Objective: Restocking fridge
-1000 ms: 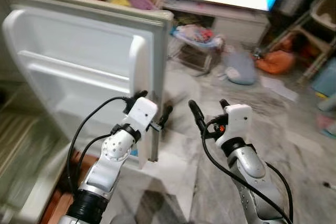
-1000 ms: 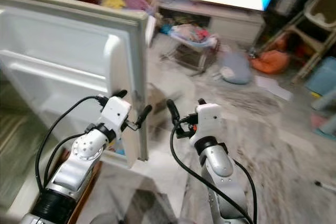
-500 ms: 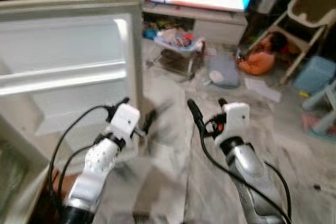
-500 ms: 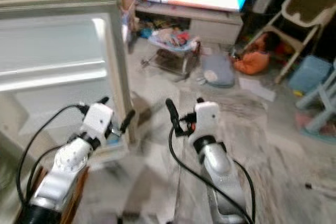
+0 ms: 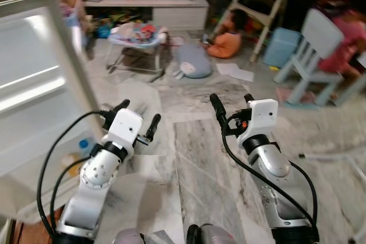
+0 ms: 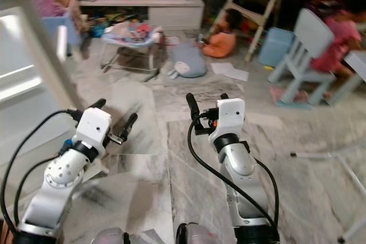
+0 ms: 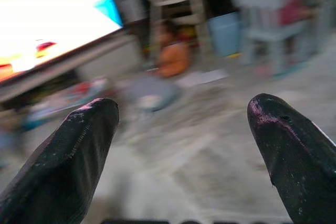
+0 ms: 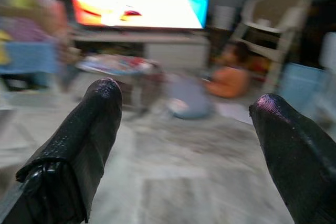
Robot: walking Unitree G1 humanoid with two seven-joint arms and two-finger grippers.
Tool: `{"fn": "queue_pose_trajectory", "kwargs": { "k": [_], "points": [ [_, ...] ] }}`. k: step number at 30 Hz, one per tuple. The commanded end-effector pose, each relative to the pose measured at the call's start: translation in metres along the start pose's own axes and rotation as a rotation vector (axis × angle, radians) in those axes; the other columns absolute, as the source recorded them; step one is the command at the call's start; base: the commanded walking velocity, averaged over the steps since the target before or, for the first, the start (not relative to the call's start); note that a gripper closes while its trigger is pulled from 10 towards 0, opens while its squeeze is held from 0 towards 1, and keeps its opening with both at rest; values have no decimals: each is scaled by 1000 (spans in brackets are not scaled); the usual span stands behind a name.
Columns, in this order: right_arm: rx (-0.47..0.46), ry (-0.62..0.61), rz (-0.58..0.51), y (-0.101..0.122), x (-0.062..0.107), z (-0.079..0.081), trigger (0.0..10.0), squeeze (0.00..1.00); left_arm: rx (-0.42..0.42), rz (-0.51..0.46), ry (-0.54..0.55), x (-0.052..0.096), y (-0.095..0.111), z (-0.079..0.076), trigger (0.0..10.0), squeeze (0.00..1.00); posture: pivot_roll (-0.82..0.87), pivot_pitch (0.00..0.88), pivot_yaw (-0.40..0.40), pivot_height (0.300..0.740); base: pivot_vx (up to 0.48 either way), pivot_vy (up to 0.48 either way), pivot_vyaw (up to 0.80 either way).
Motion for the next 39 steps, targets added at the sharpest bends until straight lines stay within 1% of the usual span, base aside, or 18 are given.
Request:
{"fn": "queue_pose_trajectory", "kwargs": {
  "k": [1, 4, 6, 11, 14, 16, 17, 18, 19, 20, 21, 25, 27, 29, 31, 33, 35, 39],
  "points": [
    [3, 4, -24, 5, -3, 4, 10000, 0, -17, 14, 0, 1, -3, 1, 10000, 0, 116, 50, -57, 740, 0, -289, -800],
    [1, -8, -24, 4, -7, 3, 10000, 0, -11, 19, -15, -2, -5, -2, 10000, 0, 112, 20, -51, 740, 0, -314, -800],
    [-4, -19, -21, 2, -10, 1, 10000, 0, -5, 23, -10, -6, -7, 0, 10000, 0, 112, 12, -50, 740, 0, -358, -800],
    [-33, -34, 4, -11, -12, 3, 10000, 0, 31, 46, 35, -10, -20, 9, 10000, 0, 113, 0, -46, 740, 160, -273, -800],
    [-30, -33, 12, -14, -13, 5, 10000, 0, 23, 44, 59, -12, -22, 13, 10000, 0, 110, 0, -43, 740, 375, 0, -800],
    [-25, -36, -5, -10, -15, 3, 10000, 0, 19, 46, 104, -15, -21, 23, 10000, 0, 103, 0, -44, 740, 461, 0, -800],
    [-25, -36, -5, -10, -15, 3, 10000, 0, 19, 46, 104, -15, -21, 23, 10000, 0, 103, 0, -44, 740, 469, 0, -800],
    [-23, -45, -12, -8, -15, 0, 10000, 0, 17, 38, 140, -16, -18, 30, 10000, 0, 100, 0, -44, 740, 480, 0, -681],
    [-24, -50, -13, -8, -15, -1, 10000, 0, 9, 34, 160, -15, -17, 35, 10000, 0, 100, 0, -46, 740, 472, 0, 0],
    [-24, -50, -13, -8, -15, -1, 10000, 0, 9, 34, 160, -15, -17, 35, 10000, 0, 100, 0, -46, 740, 472, 0, 0],
    [-25, -56, -15, -8, -14, -3, 10000, 0, 3, 32, 193, -14, -16, 41, 10000, 0, 96, 0, -45, 740, 472, 0, 0],
    [-30, -60, -29, -7, -12, -4, 10000, 0, 68, 26, 289, -12, -19, 57, 10000, 0, 91, 0, -46, 740, 476, 0, 0],
    [-13, -88, -22, -9, -6, -9, 10000, 0, 136, 14, 377, -8, -19, 70, 10000, 0, 87, 0, -47, 740, 469, 0, 0],
    [-10, -97, -19, -10, -5, -10, 10000, 0, 131, 12, 391, -8, -19, 73, 10000, 0, 87, 0, -47, 740, 469, 0, 0],
    [4, -147, -3, -13, 2, -21, 10000, 0, 126, -2, 403, -6, -17, 76, 10000, 0, 77, 0, -45, 740, 452, 0, 0],
    [42, -230, 13, -16, 12, -40, 10000, 0, 129, -8, 408, -3, -17, 77, 10000, 0, 66, 0, -40, 740, 450, 0, -478],
    [42, -270, 21, -18, 19, -51, 10000, 0, 169, 17, 363, -2, -25, 69, 10000, 0, 48, 0, -32, 740, 457, 0, -800],
    [35, -287, 37, -22, 22, -54, 10000, 0, 171, 22, 339, -2, -28, 63, 10000, 0, 29, 0, -26, 740, 477, 0, -800]
  ]
}}
Point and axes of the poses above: a point about 5 cm out from each wrist's last joint towards the gripper, its own x axis pointing back from the gripper into the wrist, its own y axis along the axis of the wrist's last joint, z = x × y, the point moved 6 cm from there along -x, pointing out of the wrist towards the gripper, and after that the axes turned 11 degrees about x, right-handed, at the moved point
